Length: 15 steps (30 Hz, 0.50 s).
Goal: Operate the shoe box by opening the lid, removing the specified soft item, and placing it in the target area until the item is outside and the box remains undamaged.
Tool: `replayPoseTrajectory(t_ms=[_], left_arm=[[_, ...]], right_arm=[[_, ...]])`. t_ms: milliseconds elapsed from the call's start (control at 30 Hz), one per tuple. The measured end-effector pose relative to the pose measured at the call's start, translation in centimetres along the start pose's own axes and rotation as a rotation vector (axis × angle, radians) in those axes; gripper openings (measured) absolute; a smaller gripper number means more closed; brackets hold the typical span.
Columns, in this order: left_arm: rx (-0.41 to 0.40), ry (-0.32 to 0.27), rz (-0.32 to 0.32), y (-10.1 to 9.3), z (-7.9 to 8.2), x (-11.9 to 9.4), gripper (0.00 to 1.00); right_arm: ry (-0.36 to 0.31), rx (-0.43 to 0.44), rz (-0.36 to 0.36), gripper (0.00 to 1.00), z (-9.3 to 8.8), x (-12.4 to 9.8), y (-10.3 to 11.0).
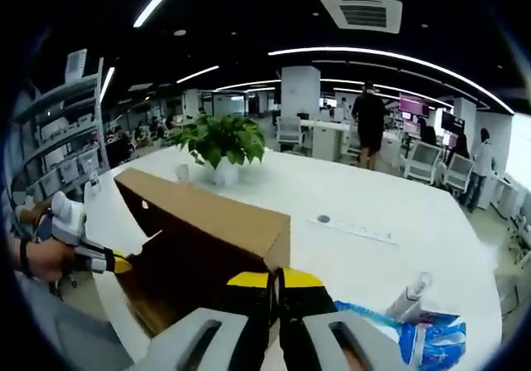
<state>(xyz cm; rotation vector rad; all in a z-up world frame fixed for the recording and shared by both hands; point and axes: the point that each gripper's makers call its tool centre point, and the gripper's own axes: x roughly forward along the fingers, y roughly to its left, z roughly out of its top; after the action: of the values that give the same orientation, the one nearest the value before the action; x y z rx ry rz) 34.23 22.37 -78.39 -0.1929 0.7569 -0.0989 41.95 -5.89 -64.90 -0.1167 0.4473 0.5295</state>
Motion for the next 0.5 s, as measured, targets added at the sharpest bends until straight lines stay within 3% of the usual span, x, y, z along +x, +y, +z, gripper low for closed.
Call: replayPoseTrajectory(t_ms=[367,500], left_arm=[[0.005,0.022,-0.055,-0.3,-0.2,-0.3,0.08],[0.018,0.004,-0.06,-0.3,0.3,-1.1,0.07]], right_arm=[[-0.01,0.032,-0.002,0.0,-2.7,-1.3,0.8],[0.003,0.038,0.01,0.0,-3.9,-1.8,1.2]])
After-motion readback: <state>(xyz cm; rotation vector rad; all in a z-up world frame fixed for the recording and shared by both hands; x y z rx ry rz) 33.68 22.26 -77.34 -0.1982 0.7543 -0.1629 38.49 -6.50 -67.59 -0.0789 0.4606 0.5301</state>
